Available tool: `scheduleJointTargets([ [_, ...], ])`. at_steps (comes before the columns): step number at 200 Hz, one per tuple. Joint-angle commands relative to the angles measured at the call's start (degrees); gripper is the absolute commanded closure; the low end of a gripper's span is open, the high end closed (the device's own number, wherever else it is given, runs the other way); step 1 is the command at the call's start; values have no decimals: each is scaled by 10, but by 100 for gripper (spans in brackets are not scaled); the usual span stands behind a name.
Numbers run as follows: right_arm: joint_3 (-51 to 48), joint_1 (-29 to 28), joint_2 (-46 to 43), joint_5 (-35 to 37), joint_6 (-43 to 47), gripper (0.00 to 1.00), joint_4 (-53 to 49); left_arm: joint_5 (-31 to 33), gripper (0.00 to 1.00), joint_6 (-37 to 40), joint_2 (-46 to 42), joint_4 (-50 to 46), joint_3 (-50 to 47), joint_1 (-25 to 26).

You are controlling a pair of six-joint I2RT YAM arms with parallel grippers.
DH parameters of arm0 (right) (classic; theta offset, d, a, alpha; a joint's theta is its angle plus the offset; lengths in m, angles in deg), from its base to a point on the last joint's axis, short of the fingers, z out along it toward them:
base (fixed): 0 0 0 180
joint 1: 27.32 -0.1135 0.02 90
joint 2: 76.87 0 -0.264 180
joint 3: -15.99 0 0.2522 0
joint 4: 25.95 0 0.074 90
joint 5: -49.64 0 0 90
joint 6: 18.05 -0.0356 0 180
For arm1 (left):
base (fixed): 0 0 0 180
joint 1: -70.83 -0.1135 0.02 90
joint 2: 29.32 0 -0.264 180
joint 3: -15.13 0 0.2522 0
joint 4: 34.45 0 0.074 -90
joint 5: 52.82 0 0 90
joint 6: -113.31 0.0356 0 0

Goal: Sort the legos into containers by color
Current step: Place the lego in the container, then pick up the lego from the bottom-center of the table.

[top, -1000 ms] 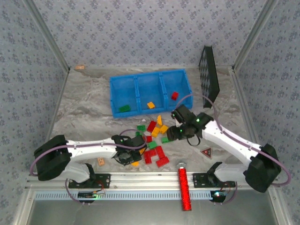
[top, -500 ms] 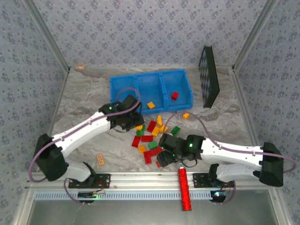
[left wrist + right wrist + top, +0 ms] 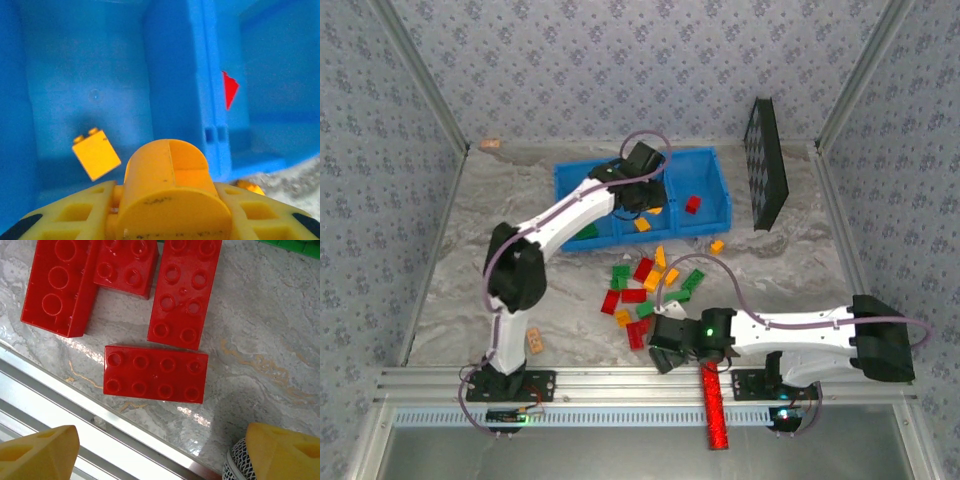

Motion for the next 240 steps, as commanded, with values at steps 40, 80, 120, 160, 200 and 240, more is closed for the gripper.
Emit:
scheduleJointTargets([
  [40, -4, -4, 26, 20, -20, 9, 14, -28, 70, 18, 125, -60, 108, -10],
  [80, 1, -1, 48, 15, -18, 8, 28, -38, 63, 10, 145, -50, 94, -11],
  [120, 7, 2, 73, 9, -10, 8, 41, -42, 46, 6, 146, -52, 94, -9],
  [160, 10, 10, 101, 0, -2, 9, 55, -42, 36, 12, 124, -54, 95, -9],
  [200, 17, 14, 128, -9, 8, 17, 83, -43, 30, 19, 97, -54, 92, -8],
  [240, 20, 15, 140, -15, 11, 36, 84, -42, 31, 23, 75, -53, 89, -7],
])
